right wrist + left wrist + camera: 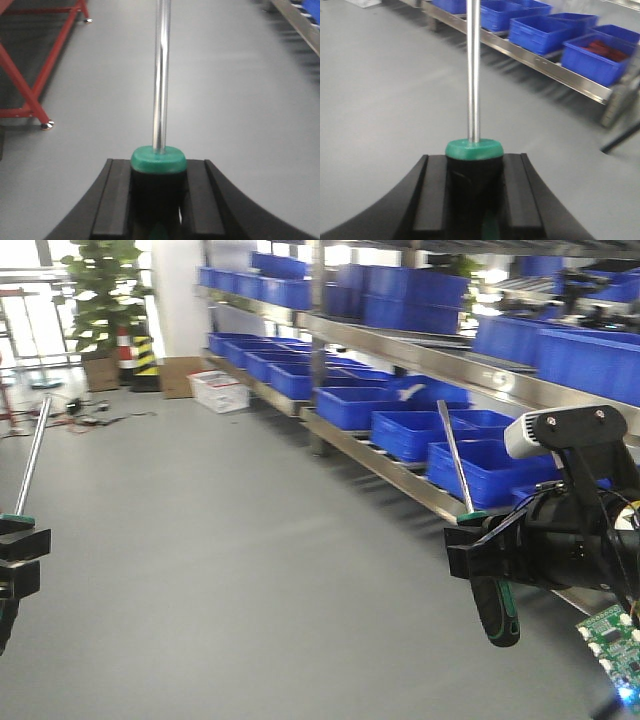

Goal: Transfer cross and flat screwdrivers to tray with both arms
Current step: 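Drive along the blue-bin shelves toward the grey tray station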

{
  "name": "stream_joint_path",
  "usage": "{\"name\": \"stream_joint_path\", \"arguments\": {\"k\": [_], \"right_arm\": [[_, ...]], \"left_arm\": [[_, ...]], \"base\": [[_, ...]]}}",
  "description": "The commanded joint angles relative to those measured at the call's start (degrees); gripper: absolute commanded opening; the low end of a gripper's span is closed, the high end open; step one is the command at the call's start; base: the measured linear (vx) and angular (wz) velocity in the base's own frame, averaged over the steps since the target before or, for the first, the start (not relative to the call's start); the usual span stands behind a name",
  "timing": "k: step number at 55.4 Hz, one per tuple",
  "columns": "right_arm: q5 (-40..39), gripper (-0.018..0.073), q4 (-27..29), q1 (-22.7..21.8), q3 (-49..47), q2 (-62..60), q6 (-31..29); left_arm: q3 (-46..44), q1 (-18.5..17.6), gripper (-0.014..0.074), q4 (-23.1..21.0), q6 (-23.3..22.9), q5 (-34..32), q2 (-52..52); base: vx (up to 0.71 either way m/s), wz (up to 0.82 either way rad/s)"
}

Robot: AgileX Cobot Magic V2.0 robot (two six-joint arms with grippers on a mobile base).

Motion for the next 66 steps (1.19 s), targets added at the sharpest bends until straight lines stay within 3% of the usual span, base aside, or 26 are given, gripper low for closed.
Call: {"name": "stream_joint_path", "arguments": {"k": [1,28,66], "right_arm": [[-4.7,-0.0008,0.7,-0.1,-1.8,-1.8,-0.3],[-4.7,-0.0008,0.7,-0.1,-1.8,-1.8,-0.3],[-4.7,-0.0008,0.7,-0.1,-1.8,-1.8,-0.3]], "left_arm": [[-1.6,-0.3,-0.0006,-1.1,-0.2,-4.9,-0.9],[-1.6,-0.3,-0.0006,-1.1,-0.2,-4.9,-0.9],[-1.6,-0.3,-0.0006,-1.1,-0.2,-4.9,-0.9]], "base": [[0.45,0.62],[0.46,0.5],[0.5,0.13]]}}
